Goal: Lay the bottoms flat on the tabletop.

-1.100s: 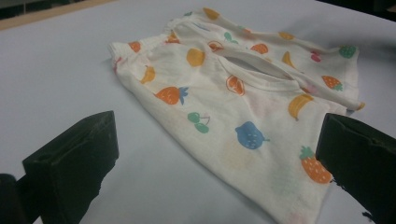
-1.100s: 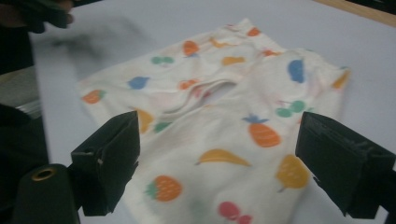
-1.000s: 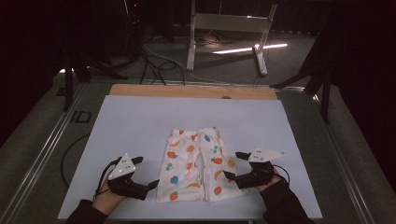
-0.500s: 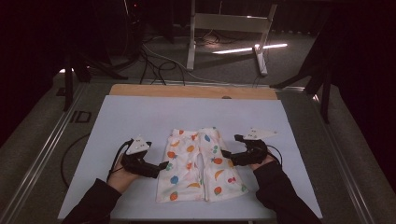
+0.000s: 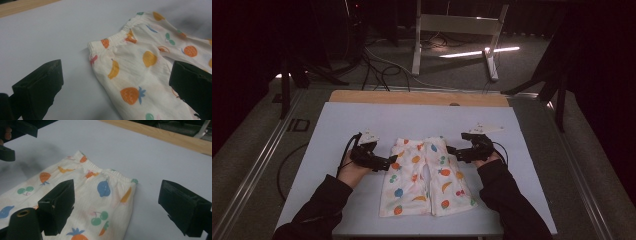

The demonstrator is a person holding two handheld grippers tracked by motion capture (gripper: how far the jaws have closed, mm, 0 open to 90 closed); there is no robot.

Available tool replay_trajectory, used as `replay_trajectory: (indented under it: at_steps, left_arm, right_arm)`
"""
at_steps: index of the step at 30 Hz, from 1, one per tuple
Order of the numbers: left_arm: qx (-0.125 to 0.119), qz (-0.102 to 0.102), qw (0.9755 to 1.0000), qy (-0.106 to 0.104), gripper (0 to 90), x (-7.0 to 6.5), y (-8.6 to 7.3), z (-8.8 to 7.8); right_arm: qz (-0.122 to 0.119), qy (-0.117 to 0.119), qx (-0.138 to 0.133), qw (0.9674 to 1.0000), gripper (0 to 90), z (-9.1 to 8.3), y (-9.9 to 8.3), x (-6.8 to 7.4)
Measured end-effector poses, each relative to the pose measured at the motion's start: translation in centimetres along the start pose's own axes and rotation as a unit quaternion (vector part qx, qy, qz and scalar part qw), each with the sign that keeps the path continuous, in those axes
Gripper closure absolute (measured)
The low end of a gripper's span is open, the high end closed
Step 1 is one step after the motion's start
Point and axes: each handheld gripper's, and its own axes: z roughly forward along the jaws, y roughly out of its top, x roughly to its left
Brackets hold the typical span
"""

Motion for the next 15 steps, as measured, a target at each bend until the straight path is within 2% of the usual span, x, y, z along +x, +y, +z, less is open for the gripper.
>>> replay_trajectory:
  at_steps: [3,5,7,10,15]
  left_arm:
    - [0.005,-0.006,1.0000,0.002,0.2,0.1,0.4,0.7]
    - [0.006,-0.018,0.9998,0.003,0.2,0.2,0.7,1.1]
    - [0.011,-0.024,0.9996,0.011,0.2,0.3,0.9,1.6]
    - [0.007,-0.028,0.9995,0.009,0.2,0.3,1.2,2.2]
    - [0.006,-0.049,0.9987,0.009,0.2,0.6,1.5,3.4]
  right_arm:
    - [0.012,0.003,0.002,0.9999,14.0,0.7,0.2,-0.2]
    - [0.019,0.007,0.005,0.9998,13.4,1.3,0.4,-0.4]
    - [0.021,0.003,0.013,0.9997,13.1,1.8,0.6,-0.6]
    - [0.027,-0.007,0.019,0.9994,13.5,2.5,1.0,-0.9]
    - [0.063,-0.019,0.029,0.9974,13.5,3.5,1.5,-1.4]
